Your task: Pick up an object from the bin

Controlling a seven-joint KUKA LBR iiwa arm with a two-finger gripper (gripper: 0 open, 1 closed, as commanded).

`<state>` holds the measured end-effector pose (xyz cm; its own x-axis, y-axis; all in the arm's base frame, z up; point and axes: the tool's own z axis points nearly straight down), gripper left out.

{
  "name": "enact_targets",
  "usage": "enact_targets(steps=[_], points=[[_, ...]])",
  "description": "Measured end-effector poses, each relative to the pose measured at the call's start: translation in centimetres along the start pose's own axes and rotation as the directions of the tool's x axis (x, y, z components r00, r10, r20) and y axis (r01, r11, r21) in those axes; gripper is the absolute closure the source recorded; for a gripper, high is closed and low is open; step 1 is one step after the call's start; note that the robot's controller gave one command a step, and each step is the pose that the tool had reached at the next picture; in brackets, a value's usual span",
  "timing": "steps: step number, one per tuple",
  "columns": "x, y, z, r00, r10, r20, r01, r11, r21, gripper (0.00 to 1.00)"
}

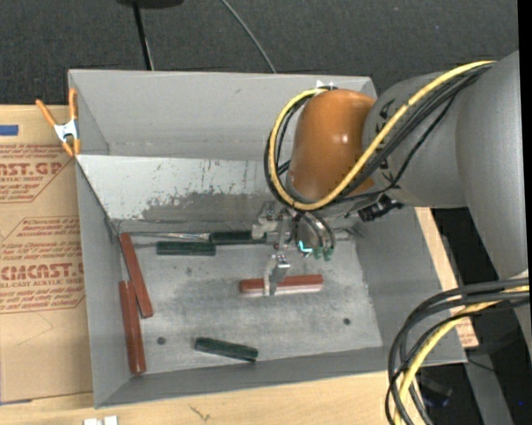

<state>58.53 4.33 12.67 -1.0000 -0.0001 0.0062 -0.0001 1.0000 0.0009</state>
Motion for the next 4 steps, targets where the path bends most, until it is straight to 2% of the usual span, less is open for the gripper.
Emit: enact_targets(steps=[1,2,3,4], points=[[-0.2,0.0,-0.4,1.0,0.0,0.008,0.0,1.0,0.0,0.0],[2.6,-3.7,5.4,0.999,0.041,0.016,-0.041,0.999,-0.002,0.0],[1.7,-4.3,0.0,0.989,-0.151,0.004,0.151,0.989,0.001,0.0],[2.2,-3.9,2.5,1.0,-0.014,0.011,0.014,1.0,0.0,0.0]])
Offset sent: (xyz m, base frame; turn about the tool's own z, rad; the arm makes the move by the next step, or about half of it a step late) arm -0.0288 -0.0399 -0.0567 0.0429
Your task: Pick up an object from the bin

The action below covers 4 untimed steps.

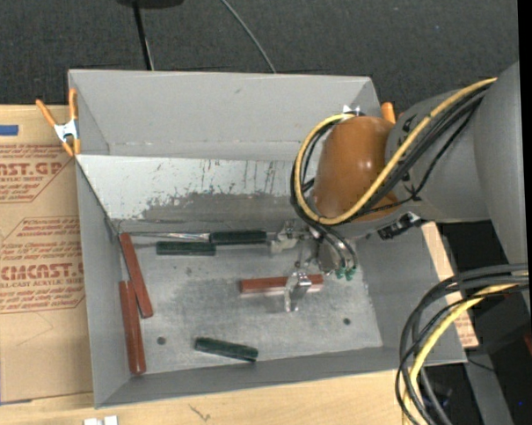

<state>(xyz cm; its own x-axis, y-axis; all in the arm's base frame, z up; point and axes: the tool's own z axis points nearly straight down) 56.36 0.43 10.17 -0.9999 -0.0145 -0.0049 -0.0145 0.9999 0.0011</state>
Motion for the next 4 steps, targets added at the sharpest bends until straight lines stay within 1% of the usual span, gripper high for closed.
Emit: enact_targets(steps=[1,2,4], points=[[-0.1,-2.0,2.7,0.996,-0.091,0.001,0.091,0.996,-0.002,0.0],[-1.1,-2.2,2.5,0.995,0.098,0.007,-0.098,0.995,0.0,1.0],[-1.1,-2.2,2.4,0.995,0.098,0.005,-0.098,0.995,0.0,1.0]])
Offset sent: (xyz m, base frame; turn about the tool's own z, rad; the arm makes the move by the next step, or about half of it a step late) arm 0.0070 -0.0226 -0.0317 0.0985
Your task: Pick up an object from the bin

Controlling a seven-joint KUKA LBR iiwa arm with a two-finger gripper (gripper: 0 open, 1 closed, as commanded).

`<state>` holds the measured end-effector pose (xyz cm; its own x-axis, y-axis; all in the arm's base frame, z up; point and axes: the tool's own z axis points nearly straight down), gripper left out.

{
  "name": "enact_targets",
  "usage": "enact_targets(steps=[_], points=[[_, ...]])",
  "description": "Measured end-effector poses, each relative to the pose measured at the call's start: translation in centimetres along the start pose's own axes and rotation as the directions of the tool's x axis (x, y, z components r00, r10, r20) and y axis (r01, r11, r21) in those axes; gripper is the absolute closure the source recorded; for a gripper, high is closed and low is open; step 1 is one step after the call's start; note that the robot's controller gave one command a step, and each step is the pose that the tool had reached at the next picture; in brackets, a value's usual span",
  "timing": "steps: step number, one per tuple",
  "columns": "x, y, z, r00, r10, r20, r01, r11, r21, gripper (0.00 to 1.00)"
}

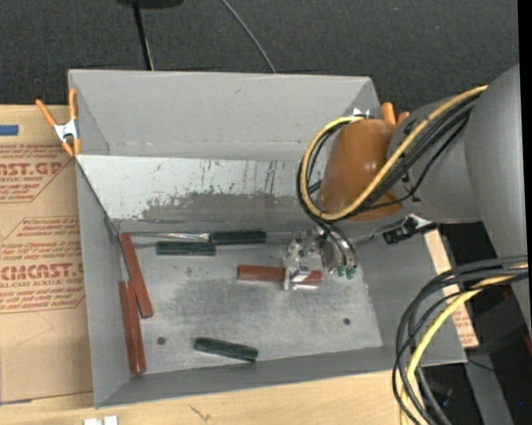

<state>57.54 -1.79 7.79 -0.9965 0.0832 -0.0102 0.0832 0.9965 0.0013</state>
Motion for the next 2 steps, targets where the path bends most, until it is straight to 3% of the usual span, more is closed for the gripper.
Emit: enact_targets(steps=[2], points=[[0.22,0.03,-0.99,1.0,0.0,-0.01,0.0,1.0,0.0,1.0]])
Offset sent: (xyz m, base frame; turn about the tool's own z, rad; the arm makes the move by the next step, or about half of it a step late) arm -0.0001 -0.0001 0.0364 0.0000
